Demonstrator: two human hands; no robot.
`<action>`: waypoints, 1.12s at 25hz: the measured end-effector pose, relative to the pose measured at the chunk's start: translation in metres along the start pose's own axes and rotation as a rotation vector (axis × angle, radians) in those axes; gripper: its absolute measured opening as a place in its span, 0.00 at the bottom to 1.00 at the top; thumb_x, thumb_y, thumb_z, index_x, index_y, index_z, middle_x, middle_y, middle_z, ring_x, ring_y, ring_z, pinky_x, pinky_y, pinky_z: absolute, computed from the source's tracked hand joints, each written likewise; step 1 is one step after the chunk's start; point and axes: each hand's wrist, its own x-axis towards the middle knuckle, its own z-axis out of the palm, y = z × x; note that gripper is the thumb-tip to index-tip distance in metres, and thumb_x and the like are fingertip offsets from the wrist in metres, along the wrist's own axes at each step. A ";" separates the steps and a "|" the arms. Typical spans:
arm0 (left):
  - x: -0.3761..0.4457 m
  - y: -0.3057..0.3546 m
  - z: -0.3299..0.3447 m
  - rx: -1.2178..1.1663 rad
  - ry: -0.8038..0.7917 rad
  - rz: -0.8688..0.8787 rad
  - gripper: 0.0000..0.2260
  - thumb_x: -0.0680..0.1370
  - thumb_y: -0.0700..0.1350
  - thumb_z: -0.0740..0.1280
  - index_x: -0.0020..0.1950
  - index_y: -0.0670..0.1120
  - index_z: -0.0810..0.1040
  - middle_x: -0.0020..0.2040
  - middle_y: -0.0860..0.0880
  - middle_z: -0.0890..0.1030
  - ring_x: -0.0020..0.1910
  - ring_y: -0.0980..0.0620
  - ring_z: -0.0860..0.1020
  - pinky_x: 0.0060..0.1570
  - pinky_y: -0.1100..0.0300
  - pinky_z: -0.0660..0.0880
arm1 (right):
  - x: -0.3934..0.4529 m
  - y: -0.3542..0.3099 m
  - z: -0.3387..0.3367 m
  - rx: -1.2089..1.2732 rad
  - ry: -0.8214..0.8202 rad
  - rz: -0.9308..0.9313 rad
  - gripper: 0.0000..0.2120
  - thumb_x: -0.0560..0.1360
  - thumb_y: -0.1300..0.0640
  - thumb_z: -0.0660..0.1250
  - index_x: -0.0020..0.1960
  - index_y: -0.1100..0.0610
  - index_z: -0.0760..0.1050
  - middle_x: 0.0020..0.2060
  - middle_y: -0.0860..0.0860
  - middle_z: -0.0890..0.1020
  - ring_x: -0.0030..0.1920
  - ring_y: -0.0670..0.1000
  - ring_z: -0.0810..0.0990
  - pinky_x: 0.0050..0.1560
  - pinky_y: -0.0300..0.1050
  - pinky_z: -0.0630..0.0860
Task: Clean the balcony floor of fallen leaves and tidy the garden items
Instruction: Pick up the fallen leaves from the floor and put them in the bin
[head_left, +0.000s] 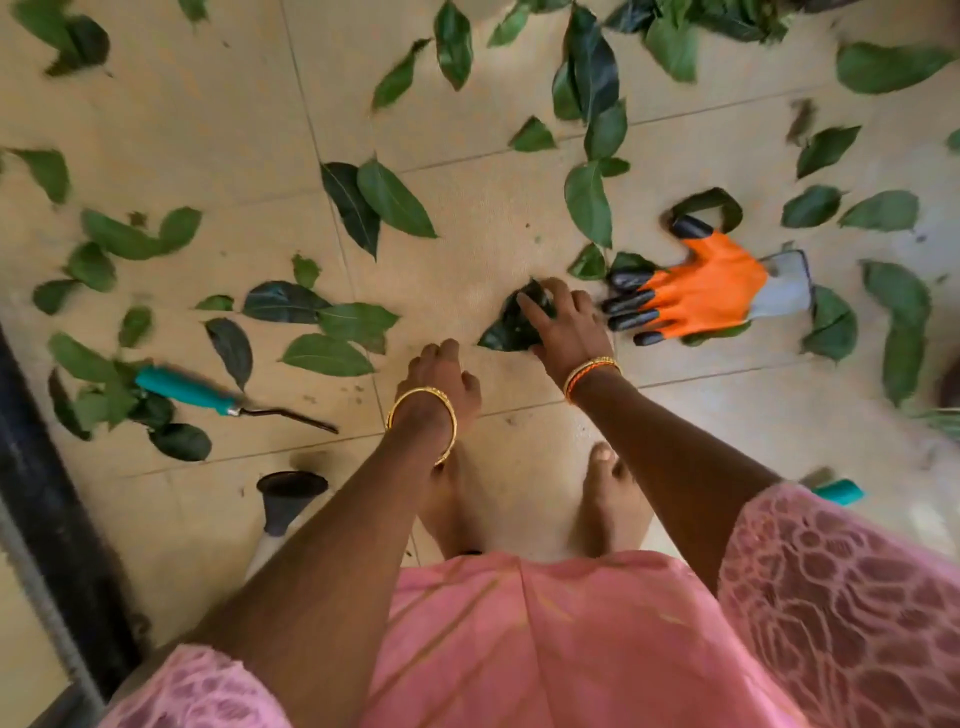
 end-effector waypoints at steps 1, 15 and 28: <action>0.001 -0.001 0.001 -0.033 0.001 -0.006 0.20 0.80 0.45 0.58 0.72 0.43 0.64 0.67 0.42 0.69 0.66 0.42 0.69 0.63 0.48 0.69 | 0.002 0.000 0.001 0.012 0.017 -0.003 0.29 0.76 0.59 0.65 0.74 0.53 0.59 0.71 0.60 0.59 0.66 0.63 0.62 0.63 0.59 0.70; -0.017 0.057 -0.007 -1.101 -0.082 -0.372 0.21 0.80 0.56 0.57 0.65 0.42 0.70 0.60 0.44 0.75 0.58 0.43 0.75 0.57 0.45 0.75 | -0.052 -0.033 -0.028 0.621 0.188 0.184 0.07 0.70 0.64 0.70 0.47 0.60 0.83 0.44 0.60 0.80 0.46 0.61 0.77 0.47 0.52 0.75; -0.002 0.060 -0.022 -1.028 0.115 -0.576 0.19 0.80 0.51 0.60 0.32 0.43 0.66 0.33 0.46 0.71 0.31 0.50 0.68 0.40 0.56 0.66 | -0.010 0.051 -0.078 0.362 0.144 0.350 0.19 0.73 0.58 0.67 0.63 0.60 0.72 0.60 0.60 0.74 0.61 0.60 0.71 0.63 0.51 0.68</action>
